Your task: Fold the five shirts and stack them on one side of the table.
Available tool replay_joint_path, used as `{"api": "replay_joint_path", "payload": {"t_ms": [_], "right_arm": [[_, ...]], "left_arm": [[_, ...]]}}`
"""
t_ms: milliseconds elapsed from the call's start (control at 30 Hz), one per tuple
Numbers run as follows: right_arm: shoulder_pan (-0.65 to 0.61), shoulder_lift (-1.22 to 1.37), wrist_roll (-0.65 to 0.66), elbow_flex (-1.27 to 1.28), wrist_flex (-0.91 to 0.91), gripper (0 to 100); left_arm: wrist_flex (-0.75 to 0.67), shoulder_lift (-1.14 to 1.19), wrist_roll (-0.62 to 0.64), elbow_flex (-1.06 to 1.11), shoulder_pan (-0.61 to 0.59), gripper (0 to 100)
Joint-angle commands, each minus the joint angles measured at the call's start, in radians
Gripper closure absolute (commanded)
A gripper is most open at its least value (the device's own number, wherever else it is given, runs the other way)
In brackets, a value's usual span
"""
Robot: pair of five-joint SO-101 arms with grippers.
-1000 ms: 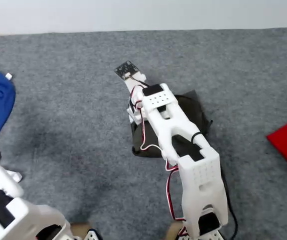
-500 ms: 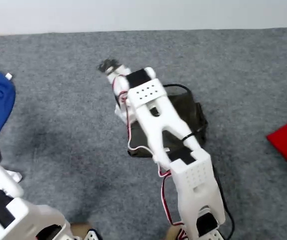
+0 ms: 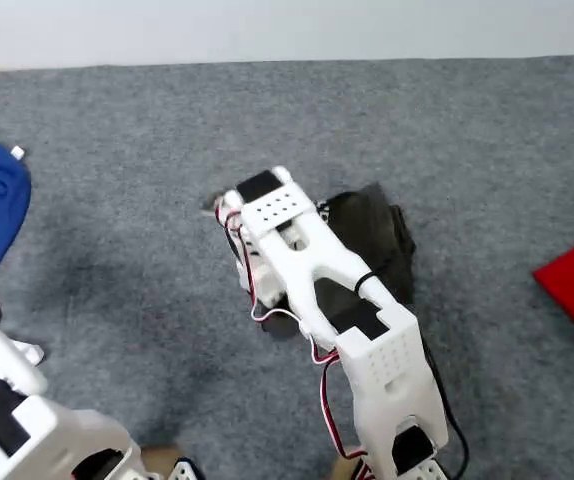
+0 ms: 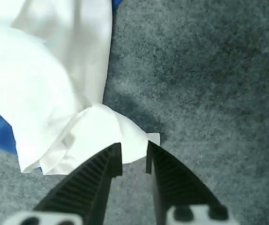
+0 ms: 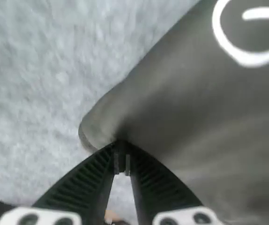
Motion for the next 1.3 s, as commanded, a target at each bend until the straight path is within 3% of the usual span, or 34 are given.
{"api": "replay_joint_path", "payload": {"t_ms": [0, 500, 767, 967, 1267], "right_arm": [[-0.002, -0.079, -0.003, 0.046, 0.002, 98.9], [0.039, -0.143, -0.002, -0.416, -0.035, 98.9], [0.194, 0.051, -0.002, -0.420, -0.216, 98.9], [0.239, 0.197, -0.002, -0.425, -0.338, 98.9], [0.269, 0.196, -0.002, -0.488, -0.326, 98.9]], "left_arm": [[0.014, -0.057, 0.002, -0.041, 0.006, 90], [0.014, -0.057, 0.003, -0.041, 0.006, 90], [0.014, -0.057, 0.003, -0.041, 0.006, 90], [0.014, -0.057, 0.003, -0.039, 0.006, 90], [0.014, -0.057, 0.003, -0.039, 0.006, 90]]}}
